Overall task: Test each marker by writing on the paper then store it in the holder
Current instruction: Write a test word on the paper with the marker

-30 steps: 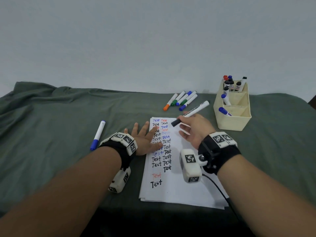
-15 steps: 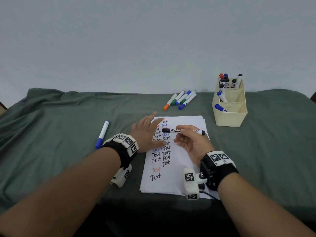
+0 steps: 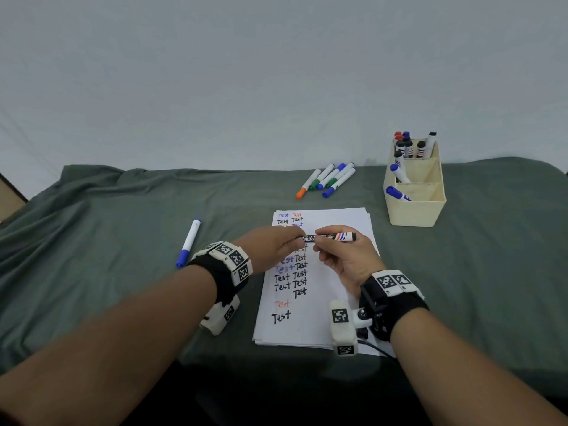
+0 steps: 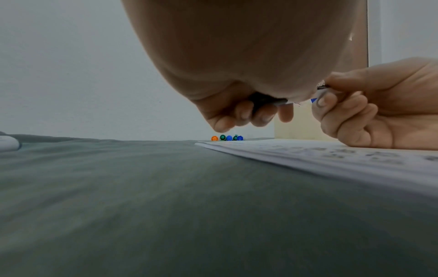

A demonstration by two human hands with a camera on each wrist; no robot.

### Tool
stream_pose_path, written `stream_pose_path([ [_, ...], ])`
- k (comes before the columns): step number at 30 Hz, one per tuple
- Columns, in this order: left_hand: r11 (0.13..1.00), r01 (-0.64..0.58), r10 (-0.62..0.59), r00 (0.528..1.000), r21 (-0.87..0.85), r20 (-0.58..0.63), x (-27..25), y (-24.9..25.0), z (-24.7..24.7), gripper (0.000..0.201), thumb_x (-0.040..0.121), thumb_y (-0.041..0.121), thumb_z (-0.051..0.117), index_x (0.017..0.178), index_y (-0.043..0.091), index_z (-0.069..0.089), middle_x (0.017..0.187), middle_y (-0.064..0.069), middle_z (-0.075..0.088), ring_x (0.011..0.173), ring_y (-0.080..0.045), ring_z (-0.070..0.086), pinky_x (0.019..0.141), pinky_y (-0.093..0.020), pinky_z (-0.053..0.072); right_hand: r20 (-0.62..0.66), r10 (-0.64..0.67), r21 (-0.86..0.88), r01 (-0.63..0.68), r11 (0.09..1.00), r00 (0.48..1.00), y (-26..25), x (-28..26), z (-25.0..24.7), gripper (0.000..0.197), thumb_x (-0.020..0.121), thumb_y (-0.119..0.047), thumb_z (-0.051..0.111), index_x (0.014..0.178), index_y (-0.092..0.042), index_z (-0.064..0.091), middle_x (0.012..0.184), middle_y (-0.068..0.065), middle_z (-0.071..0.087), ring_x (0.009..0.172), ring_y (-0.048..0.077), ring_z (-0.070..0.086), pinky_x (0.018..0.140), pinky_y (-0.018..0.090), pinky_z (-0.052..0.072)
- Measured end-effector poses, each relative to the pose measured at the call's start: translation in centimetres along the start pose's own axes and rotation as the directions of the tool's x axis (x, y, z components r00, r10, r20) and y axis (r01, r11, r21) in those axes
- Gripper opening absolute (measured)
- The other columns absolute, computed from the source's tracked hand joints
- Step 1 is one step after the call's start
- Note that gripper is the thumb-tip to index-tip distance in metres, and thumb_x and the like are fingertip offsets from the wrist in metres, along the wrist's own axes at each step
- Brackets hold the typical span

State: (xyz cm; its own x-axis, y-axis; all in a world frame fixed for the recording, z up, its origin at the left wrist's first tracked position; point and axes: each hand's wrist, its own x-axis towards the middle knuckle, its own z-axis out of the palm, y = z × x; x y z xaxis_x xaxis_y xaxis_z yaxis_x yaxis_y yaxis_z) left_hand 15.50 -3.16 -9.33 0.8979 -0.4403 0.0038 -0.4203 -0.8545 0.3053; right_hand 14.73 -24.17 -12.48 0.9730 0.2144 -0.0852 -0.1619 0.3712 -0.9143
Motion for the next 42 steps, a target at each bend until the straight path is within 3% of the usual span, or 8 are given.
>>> stream_pose_path([
  [7, 0.997, 0.040, -0.042, 0.999, -0.073, -0.022, 0.0, 0.2, -0.1, 0.033, 0.100, 0.054, 0.039, 0.116, 0.033, 0.059, 0.074, 0.019, 0.058, 0.070, 0.006, 0.056, 0.060, -0.012, 0.037, -0.011, 0.037, 0.077, -0.037, 0.996, 0.999, -0.2, 0.2, -0.1, 0.007, 0.082, -0.005, 0.080, 0.083, -0.012, 0.079, 0.079, 0.022, 0.070, 0.058, 0.023, 0.060, 0.056, 0.026, 0.051],
  [12, 0.988, 0.156, -0.154, 0.987, -0.024, 0.045, 0.0, -0.5, -0.9, 0.031, 0.095, 0.060, 0.046, 0.119, 0.044, 0.059, 0.070, 0.019, 0.054, 0.072, -0.006, 0.055, 0.063, -0.023, 0.038, 0.033, 0.003, -0.011, -0.003, 1.000, 0.999, -0.1, -0.1, 0.1, 0.009, 0.084, -0.003, 0.077, 0.090, -0.009, 0.079, 0.083, 0.023, 0.072, 0.059, 0.021, 0.061, 0.058, 0.025, 0.050],
  [16, 0.975, 0.217, -0.216, 0.976, -0.039, 0.042, -1.0, -1.5, -1.2, 0.055, 0.090, 0.070, 0.041, 0.138, 0.043, 0.037, 0.079, 0.016, 0.055, 0.076, -0.010, 0.056, 0.071, -0.030, 0.042, -0.027, 0.016, 0.069, -0.014, 0.998, 1.000, -0.1, 0.1, 0.0, 0.005, 0.087, -0.008, 0.077, 0.088, -0.012, 0.079, 0.084, 0.023, 0.072, 0.059, 0.021, 0.061, 0.056, 0.026, 0.051],
  [22, 0.909, 0.414, -0.405, 0.905, 0.044, -0.133, -2.6, -5.2, -2.3, 0.022, 0.092, 0.012, 0.044, 0.112, 0.019, 0.039, 0.098, -0.009, 0.062, 0.077, -0.024, 0.056, 0.064, -0.032, 0.036, -0.042, 0.027, 0.085, -0.023, 0.996, 0.999, 0.0, 0.2, -0.1, 0.005, 0.086, -0.010, 0.078, 0.085, -0.015, 0.079, 0.083, 0.021, 0.072, 0.060, 0.020, 0.062, 0.056, 0.025, 0.052],
  [26, 0.885, 0.371, -0.387, 0.922, 0.280, -0.001, -2.2, -7.3, -3.8, 0.027, 0.091, 0.008, 0.054, 0.113, 0.020, 0.064, 0.116, -0.002, 0.059, 0.106, -0.023, 0.057, 0.091, -0.042, 0.047, -0.047, 0.028, 0.080, -0.024, 0.997, 0.999, -0.1, 0.2, -0.1, 0.005, 0.086, -0.011, 0.078, 0.085, -0.016, 0.079, 0.082, 0.020, 0.072, 0.060, 0.020, 0.062, 0.056, 0.025, 0.052],
  [30, 0.878, 0.268, -0.316, 0.947, 0.396, 0.059, -1.8, -8.1, -3.6, 0.038, 0.092, 0.007, 0.057, 0.126, 0.021, 0.064, 0.126, -0.005, 0.052, 0.117, -0.023, 0.052, 0.099, -0.031, 0.041, -0.055, 0.036, 0.072, -0.032, 0.997, 0.998, -0.1, 0.2, -0.1, 0.004, 0.086, -0.011, 0.078, 0.087, -0.015, 0.078, 0.083, 0.020, 0.072, 0.060, 0.020, 0.062, 0.056, 0.025, 0.052],
  [36, 0.914, 0.277, -0.301, 0.953, 0.298, 0.038, -1.3, -7.3, -3.2, 0.044, 0.089, 0.013, 0.065, 0.131, 0.021, 0.058, 0.128, -0.006, 0.056, 0.121, -0.023, 0.051, 0.102, -0.033, 0.039, -0.069, 0.044, 0.074, -0.039, 0.996, 0.997, -0.3, 0.1, 0.1, 0.007, 0.086, -0.010, 0.079, 0.081, -0.016, 0.078, 0.082, 0.018, 0.072, 0.061, 0.019, 0.063, 0.056, 0.024, 0.052],
  [42, 0.905, 0.211, -0.169, 0.975, 0.368, -0.143, -3.6, -4.6, -3.6, 0.048, 0.088, 0.057, 0.057, 0.128, 0.031, 0.060, 0.132, 0.000, 0.052, 0.125, -0.025, 0.042, 0.106, -0.039, 0.034, -0.077, 0.046, 0.137, -0.035, 0.990, 0.996, -0.2, 0.2, 0.1, 0.008, 0.090, -0.004, 0.070, 0.083, -0.006, 0.070, 0.079, 0.017, 0.070, 0.057, 0.022, 0.065, 0.052, 0.026, 0.053],
])
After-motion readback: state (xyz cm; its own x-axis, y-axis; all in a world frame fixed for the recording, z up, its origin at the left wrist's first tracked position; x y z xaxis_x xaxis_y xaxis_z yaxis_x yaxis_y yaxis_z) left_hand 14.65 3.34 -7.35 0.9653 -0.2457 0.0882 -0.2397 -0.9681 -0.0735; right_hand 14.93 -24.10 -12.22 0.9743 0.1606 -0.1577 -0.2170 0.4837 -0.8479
